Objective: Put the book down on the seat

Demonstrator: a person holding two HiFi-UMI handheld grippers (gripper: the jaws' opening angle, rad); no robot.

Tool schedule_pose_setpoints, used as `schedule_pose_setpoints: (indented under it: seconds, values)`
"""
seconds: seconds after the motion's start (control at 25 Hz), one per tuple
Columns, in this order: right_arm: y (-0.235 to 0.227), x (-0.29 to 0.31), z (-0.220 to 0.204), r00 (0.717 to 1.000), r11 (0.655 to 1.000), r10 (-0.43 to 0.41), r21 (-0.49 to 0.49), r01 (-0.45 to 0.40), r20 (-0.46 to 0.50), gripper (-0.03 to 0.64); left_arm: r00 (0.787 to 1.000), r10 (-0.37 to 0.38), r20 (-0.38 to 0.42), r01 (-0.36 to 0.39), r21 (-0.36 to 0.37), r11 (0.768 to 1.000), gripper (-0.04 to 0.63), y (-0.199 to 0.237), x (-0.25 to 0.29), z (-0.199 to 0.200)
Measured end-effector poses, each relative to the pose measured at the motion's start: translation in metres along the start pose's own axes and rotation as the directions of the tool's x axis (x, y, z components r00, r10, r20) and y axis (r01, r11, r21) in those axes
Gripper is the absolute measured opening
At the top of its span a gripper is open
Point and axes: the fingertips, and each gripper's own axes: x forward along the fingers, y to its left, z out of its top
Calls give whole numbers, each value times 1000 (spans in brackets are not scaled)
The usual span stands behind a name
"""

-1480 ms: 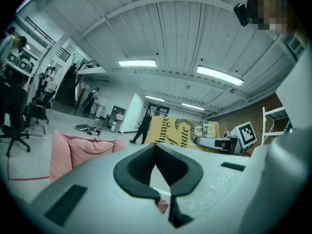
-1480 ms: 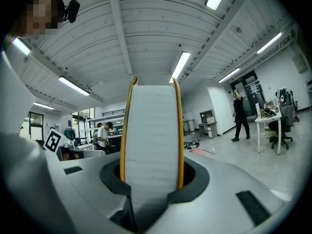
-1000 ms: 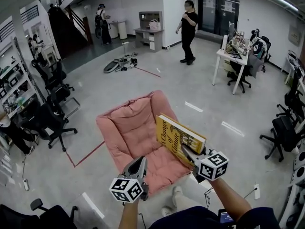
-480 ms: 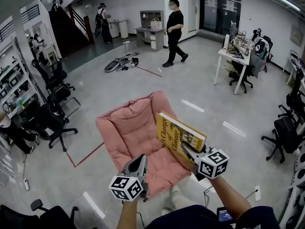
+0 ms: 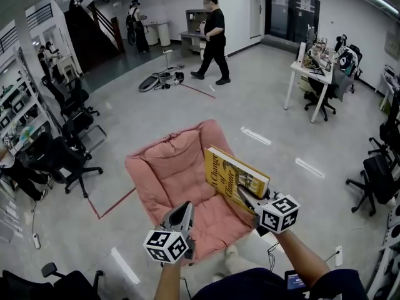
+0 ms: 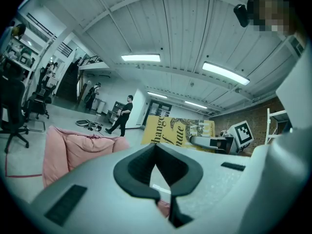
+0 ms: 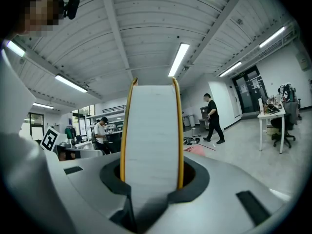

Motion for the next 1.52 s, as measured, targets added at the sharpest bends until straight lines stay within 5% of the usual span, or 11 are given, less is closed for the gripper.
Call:
schedule_pose_setpoints:
  seconds: [1.52]
  values:
    - [-88,97,-27,993,998,25,57,-19,-119,151,995,45,-94,-52,-70,996,5,56,104,-25]
